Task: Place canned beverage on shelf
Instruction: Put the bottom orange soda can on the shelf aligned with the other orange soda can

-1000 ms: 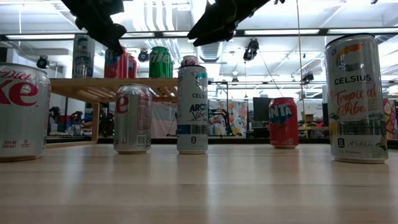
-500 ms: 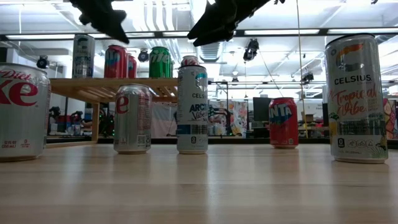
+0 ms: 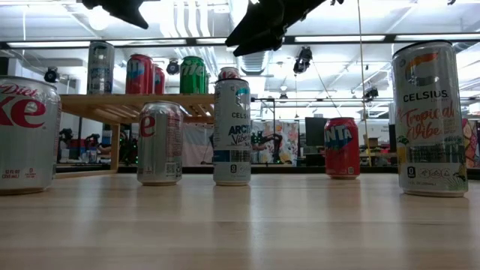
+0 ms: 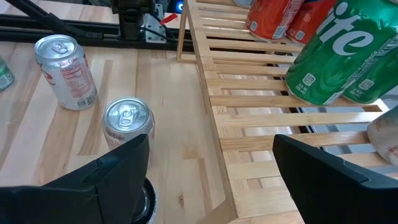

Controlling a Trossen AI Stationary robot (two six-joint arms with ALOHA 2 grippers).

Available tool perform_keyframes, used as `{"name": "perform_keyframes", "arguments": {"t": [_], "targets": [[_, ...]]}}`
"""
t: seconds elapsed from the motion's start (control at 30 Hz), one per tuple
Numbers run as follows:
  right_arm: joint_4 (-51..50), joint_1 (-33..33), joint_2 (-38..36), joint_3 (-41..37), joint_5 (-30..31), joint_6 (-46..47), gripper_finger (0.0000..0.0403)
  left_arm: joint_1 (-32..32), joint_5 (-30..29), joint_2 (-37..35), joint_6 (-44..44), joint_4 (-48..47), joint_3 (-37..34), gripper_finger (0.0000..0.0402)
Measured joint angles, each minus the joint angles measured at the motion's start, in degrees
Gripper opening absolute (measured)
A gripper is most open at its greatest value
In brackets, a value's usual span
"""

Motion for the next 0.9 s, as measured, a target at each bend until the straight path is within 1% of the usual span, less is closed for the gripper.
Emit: {"name": "perform_keyframes", "arguments": {"t": [0.5, 0.73, 0.83, 0.9], "targets": [[0.0, 0.0, 0.0, 0.0, 0.0, 2.1, 0.0329, 0.2, -0.5, 2.2, -1.0, -3.4, 0.0, 0.0000], [-0.1, 0.0, 0.0, 0.1, 0.0, 1.9, 0.0329, 0.2, -3.5, 4.2, -7.3, -3.6, 0.2, 0.0000], [-0.3, 0.0, 0.0, 1.3, 0.0, 2.0, 0.0329, 0.0, -2.5, 4.5, -7.1, -3.5, 1.7, 0.0000], [-0.2, 0.0, 0.0, 2.7, 0.0, 2.0, 0.0329, -0.2, 0.5, 3.9, -5.4, -3.3, 2.8, 0.0000]]}}
